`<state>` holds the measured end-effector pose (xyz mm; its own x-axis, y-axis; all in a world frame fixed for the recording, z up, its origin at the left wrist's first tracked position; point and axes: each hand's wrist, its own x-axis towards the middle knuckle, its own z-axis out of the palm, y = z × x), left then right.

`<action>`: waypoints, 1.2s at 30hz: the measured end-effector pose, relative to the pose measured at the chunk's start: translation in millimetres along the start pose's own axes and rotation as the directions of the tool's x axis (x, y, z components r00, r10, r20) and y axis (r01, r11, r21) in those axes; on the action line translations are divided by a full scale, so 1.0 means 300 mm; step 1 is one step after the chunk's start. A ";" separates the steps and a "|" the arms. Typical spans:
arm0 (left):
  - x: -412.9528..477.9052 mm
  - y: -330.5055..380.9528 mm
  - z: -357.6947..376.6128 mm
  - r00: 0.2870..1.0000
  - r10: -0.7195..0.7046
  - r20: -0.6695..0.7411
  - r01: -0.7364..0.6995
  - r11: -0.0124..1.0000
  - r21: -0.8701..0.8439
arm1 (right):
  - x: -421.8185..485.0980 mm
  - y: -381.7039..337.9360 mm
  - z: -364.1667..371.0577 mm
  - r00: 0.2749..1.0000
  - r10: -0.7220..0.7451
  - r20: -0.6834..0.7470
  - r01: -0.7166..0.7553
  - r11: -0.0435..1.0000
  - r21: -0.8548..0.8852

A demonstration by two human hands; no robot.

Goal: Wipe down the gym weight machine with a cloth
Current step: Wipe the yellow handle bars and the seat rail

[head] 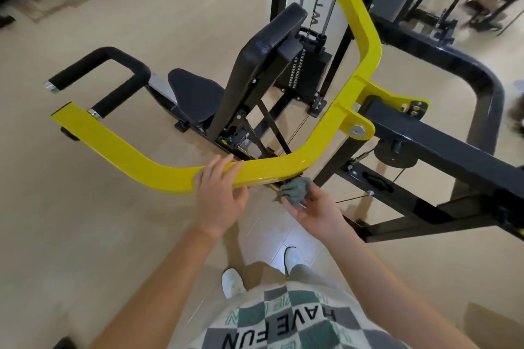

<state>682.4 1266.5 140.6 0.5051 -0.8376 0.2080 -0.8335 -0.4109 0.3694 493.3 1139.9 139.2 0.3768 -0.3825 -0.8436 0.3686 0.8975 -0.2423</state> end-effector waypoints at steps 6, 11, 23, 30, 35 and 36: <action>0.034 0.076 0.058 0.995 -0.083 -0.062 0.085 0.996 0.022 | 0.000 0.021 0.035 0.978 0.115 0.177 -0.118 0.993 0.008; 0.026 0.101 0.099 0.981 -0.146 -0.127 0.152 0.988 0.039 | 0.064 -0.059 -0.027 0.967 0.156 0.201 -0.161 0.987 0.008; 0.022 0.186 0.132 0.943 -0.286 -0.171 0.306 0.946 0.108 | 0.143 -0.339 -0.049 0.955 0.098 0.279 -0.098 0.995 -0.015; 0.051 0.314 0.192 0.967 -0.223 -0.124 0.240 0.960 0.145 | 0.127 -0.202 -0.036 0.892 0.273 0.361 -0.218 0.958 -0.186; 0.045 0.326 0.211 0.955 -0.240 -0.175 0.267 0.952 0.151 | 0.160 -0.289 -0.067 0.900 0.277 0.337 -0.242 0.960 -0.142; 0.041 0.327 0.215 0.955 -0.239 -0.174 0.266 0.951 0.157 | 0.176 -0.323 -0.076 0.904 0.270 0.331 -0.245 0.963 -0.115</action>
<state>592.5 1192.5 121.1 0.7205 -0.6396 0.2681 -0.6934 -0.6701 0.2648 458.1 1037.8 107.1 0.7218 -0.1765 -0.6692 0.1645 0.9830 -0.0818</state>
